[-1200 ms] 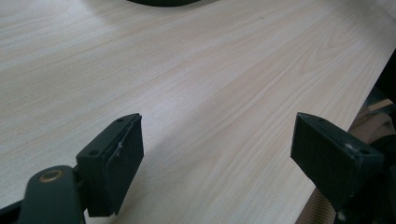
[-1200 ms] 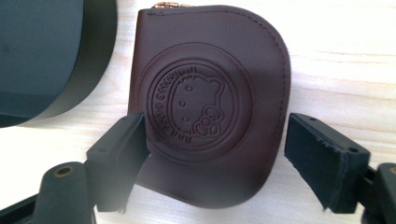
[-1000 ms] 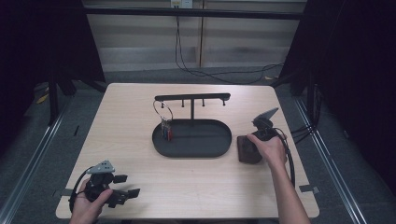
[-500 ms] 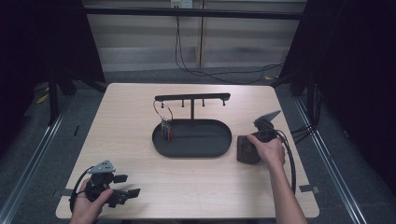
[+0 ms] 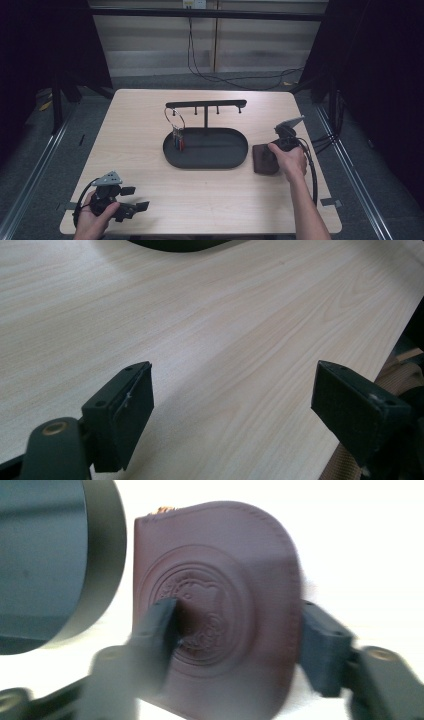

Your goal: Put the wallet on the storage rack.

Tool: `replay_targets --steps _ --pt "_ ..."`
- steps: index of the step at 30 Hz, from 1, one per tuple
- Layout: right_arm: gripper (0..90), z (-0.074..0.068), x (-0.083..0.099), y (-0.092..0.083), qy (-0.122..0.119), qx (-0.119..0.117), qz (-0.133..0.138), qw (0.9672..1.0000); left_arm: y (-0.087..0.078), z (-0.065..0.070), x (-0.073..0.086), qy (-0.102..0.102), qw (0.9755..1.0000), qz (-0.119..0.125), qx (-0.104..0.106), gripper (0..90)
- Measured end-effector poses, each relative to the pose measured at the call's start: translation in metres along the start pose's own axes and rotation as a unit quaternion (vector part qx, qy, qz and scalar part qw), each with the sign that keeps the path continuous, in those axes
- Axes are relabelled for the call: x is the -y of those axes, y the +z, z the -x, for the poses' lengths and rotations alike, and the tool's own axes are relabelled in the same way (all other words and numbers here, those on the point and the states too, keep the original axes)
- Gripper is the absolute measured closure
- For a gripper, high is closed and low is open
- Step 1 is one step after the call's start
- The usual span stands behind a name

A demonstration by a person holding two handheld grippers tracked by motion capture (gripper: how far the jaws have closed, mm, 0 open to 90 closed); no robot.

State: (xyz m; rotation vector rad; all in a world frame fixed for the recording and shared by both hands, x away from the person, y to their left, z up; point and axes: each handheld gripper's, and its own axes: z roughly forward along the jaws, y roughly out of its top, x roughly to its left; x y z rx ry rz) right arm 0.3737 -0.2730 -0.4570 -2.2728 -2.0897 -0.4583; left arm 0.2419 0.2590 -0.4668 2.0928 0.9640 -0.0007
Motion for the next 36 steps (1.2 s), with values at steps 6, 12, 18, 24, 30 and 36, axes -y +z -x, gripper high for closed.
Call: replay_targets --steps 6,12,18,24,30,36 --pt "50.7 0.007 0.002 -0.004 0.007 -0.011 0.011 0.9998 -0.001 0.000 0.000 0.001 1.0000 0.001 0.001 17.1" --pt "61.4 0.008 0.002 -0.010 0.011 -0.012 0.024 0.9996 -0.001 0.000 0.000 -0.004 1.0000 0.002 0.006 17.1" --pt "72.2 0.012 0.002 -0.015 0.015 -0.028 0.035 0.9989 -0.002 0.001 0.000 -0.001 0.9999 0.008 0.012 16.2" --pt "76.7 0.017 0.001 -0.022 0.024 -0.048 0.035 0.9979 -0.001 0.000 0.000 -0.002 0.9999 0.003 0.012 16.2" --pt "83.8 0.022 0.000 -0.036 0.024 -0.070 0.054 0.9958 -0.001 0.002 0.000 0.008 0.9999 -0.005 0.009 16.2" --pt "84.4 0.017 -0.003 -0.046 0.014 -0.044 0.053 0.9975 0.001 0.001 0.000 0.003 0.9999 -0.006 0.011 16.2"
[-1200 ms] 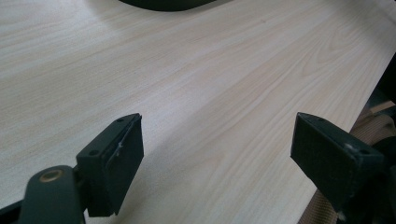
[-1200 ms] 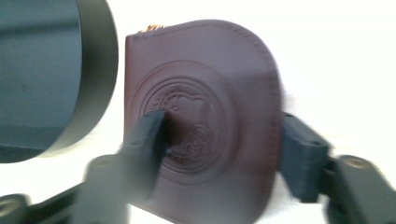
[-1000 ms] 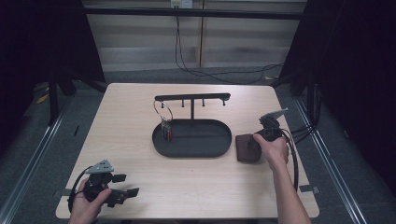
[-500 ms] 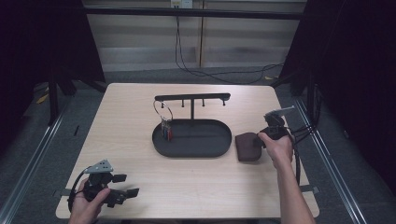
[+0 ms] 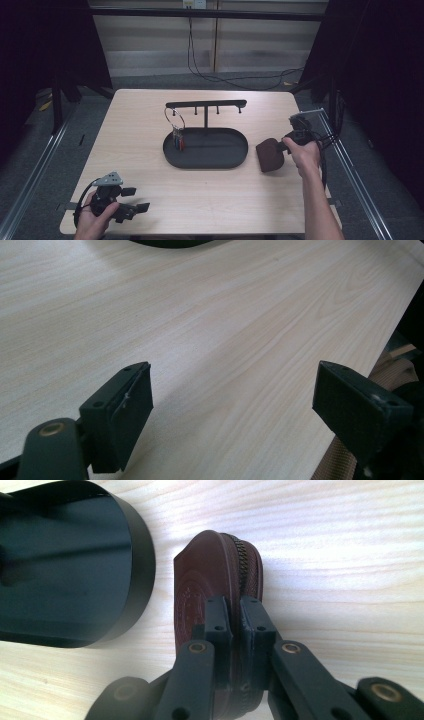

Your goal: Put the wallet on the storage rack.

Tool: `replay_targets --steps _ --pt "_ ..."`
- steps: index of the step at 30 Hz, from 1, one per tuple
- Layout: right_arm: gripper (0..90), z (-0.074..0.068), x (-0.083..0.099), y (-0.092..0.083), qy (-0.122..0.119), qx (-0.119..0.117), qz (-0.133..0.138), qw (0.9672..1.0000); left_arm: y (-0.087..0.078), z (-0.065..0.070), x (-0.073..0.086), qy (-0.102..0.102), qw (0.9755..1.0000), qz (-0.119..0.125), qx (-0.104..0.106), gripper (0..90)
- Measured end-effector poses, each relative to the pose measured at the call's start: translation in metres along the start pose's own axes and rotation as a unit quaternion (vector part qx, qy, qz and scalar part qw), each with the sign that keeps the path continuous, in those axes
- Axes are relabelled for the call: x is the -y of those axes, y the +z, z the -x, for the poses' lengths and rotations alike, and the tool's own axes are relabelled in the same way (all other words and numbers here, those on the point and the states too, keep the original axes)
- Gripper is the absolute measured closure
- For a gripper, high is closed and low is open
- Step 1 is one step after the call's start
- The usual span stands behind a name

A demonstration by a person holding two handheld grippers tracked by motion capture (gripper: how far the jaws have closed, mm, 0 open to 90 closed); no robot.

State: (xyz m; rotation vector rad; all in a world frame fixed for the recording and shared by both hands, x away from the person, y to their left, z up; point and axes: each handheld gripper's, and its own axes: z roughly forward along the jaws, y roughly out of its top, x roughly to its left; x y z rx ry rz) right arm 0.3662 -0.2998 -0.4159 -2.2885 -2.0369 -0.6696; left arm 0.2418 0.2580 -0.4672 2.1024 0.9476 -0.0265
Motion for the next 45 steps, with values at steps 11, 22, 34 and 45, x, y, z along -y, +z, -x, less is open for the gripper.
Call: replay_targets --steps 11,22,34,45 --pt "84.3 -0.018 -0.008 -0.013 -0.033 0.054 -0.015 0.9978 -0.001 0.000 0.000 0.002 1.0000 -0.001 -0.003 16.3" --pt "84.2 -0.038 -0.013 -0.027 -0.058 0.102 -0.020 0.9929 -0.001 0.001 0.000 0.000 1.0000 0.000 -0.002 17.1" --pt "84.1 -0.052 -0.013 -0.037 -0.075 0.125 -0.026 0.9889 -0.002 0.001 0.000 -0.001 1.0000 0.002 0.000 17.0" --pt "84.0 -0.067 -0.018 -0.055 -0.085 0.121 -0.011 0.9890 -0.001 0.001 -0.001 -0.001 1.0000 0.003 -0.001 17.0"
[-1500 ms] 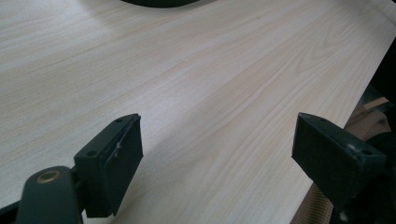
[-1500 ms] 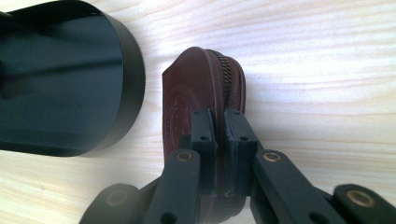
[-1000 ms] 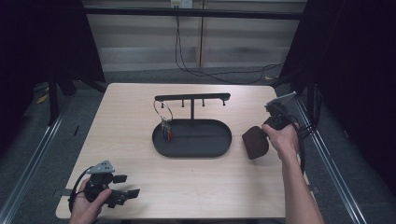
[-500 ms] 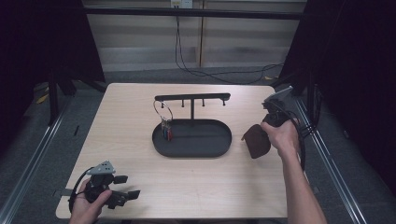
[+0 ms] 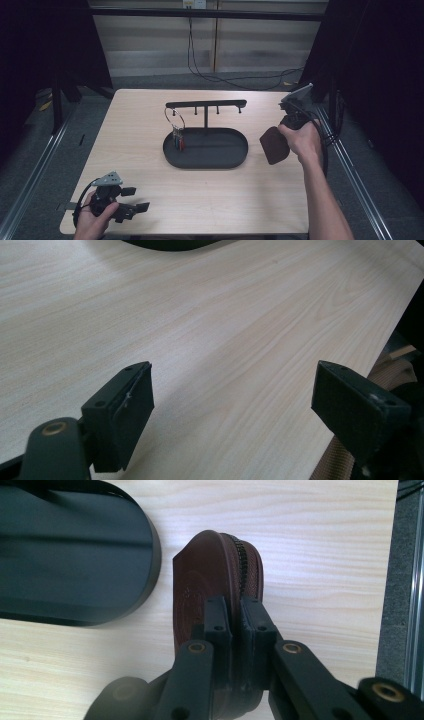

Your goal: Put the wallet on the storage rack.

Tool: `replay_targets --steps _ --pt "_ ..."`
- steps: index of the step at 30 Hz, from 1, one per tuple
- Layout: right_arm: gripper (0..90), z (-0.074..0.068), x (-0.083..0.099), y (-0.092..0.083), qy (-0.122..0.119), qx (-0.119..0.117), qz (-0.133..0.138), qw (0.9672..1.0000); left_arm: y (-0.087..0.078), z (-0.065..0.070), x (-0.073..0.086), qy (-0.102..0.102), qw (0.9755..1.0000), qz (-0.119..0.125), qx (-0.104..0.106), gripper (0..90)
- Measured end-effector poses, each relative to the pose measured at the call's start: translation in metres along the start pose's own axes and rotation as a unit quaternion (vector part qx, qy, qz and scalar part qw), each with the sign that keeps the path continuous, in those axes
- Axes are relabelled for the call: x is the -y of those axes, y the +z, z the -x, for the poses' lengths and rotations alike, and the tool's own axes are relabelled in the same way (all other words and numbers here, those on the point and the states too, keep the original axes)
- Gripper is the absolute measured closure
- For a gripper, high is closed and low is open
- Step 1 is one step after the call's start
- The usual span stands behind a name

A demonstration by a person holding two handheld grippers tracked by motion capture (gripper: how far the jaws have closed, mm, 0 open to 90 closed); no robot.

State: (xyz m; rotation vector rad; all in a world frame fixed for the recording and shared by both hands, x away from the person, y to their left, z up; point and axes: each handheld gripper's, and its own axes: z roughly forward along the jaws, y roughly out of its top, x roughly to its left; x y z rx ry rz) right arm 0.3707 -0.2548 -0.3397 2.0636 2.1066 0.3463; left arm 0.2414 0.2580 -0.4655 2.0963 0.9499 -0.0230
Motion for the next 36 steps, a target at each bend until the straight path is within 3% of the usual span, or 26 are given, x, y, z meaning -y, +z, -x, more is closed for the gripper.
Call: replay_targets --steps 8,20,31,36 --pt "84.0 -0.010 -0.009 -0.009 -0.012 0.004 0.004 0.9999 0.001 -0.001 -0.001 -0.003 1.0000 -0.002 0.000 17.0" --pt "84.0 -0.041 -0.023 -0.016 -0.039 0.011 0.005 0.9992 0.003 -0.003 -0.002 -0.003 1.0000 -0.007 0.000 17.0" --pt "84.2 -0.054 -0.027 -0.012 -0.033 -0.011 0.019 0.9992 0.003 0.000 -0.002 0.001 1.0000 -0.007 0.003 17.0" --pt "84.2 -0.056 -0.028 -0.003 -0.021 -0.052 0.030 0.9980 0.003 -0.001 -0.002 -0.001 1.0000 -0.008 0.003 17.0"
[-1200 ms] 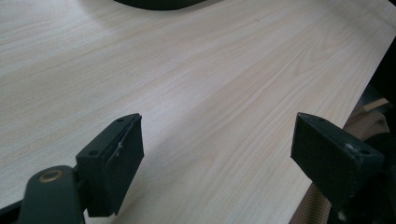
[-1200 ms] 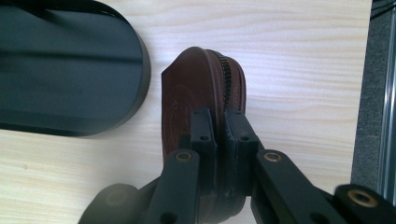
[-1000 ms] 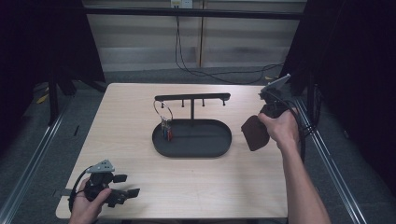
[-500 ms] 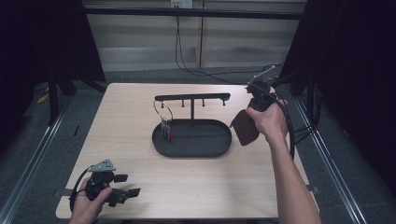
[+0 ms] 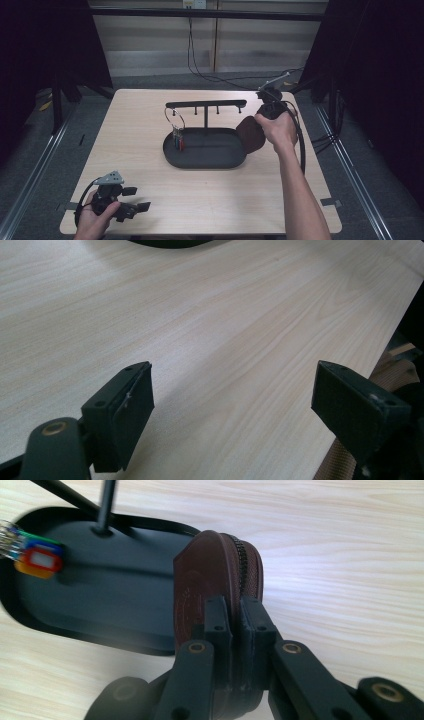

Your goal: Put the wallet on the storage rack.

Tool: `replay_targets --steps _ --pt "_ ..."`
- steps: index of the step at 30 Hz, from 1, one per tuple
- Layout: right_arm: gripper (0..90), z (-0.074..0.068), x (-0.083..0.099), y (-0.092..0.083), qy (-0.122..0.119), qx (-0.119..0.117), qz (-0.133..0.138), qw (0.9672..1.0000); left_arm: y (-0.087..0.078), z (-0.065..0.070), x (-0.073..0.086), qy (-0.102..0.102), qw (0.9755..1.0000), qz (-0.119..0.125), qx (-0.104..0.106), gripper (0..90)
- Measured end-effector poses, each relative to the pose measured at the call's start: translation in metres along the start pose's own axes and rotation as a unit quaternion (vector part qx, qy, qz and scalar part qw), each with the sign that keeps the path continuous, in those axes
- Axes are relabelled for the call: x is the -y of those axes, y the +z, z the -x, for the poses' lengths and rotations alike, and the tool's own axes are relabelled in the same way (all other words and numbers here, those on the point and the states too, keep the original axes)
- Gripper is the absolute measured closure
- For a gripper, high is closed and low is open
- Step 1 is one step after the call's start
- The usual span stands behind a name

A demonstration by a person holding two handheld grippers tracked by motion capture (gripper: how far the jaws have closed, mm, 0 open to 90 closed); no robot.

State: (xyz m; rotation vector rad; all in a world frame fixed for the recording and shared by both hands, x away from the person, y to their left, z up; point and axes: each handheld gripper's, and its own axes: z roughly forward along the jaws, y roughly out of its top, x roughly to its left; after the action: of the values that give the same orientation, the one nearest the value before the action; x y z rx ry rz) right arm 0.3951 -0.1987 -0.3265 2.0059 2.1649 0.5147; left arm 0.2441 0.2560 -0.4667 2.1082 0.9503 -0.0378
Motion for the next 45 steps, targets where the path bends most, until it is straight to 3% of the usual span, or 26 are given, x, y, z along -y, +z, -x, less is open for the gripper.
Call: replay_targets --steps 13,20,26,27,33,37,39,45 --pt "84.4 -0.007 -0.001 0.018 0.020 -0.051 0.028 0.9981 -0.001 -0.001 0.000 0.000 1.0000 0.002 0.000 17.0" --pt "84.9 -0.006 0.007 0.040 0.043 -0.088 0.041 0.9943 0.000 -0.001 0.000 -0.001 1.0000 -0.005 0.001 17.0" --pt "85.0 -0.005 0.011 0.053 0.054 -0.100 0.041 0.9927 0.000 -0.001 0.000 -0.003 1.0000 -0.004 0.000 17.0" --pt "85.0 -0.003 0.013 0.058 0.059 -0.112 0.042 0.9911 0.000 -0.001 0.000 -0.002 1.0000 -0.005 0.002 17.0" --pt "84.9 0.000 0.019 0.070 0.070 -0.119 0.048 0.9892 0.000 -0.001 0.000 0.002 1.0000 -0.004 0.003 17.0" --pt "84.9 0.002 0.021 0.083 0.079 -0.122 0.035 0.9887 0.000 -0.001 0.000 0.000 1.0000 -0.002 0.002 17.0" --pt "84.7 0.002 0.023 0.091 0.087 -0.137 0.036 0.9860 0.000 -0.001 0.000 -0.001 1.0000 -0.003 0.003 17.0" --pt "84.0 -0.002 0.025 0.103 0.079 -0.127 0.039 0.9879 0.000 -0.001 0.001 -0.002 1.0000 -0.002 0.000 17.0"
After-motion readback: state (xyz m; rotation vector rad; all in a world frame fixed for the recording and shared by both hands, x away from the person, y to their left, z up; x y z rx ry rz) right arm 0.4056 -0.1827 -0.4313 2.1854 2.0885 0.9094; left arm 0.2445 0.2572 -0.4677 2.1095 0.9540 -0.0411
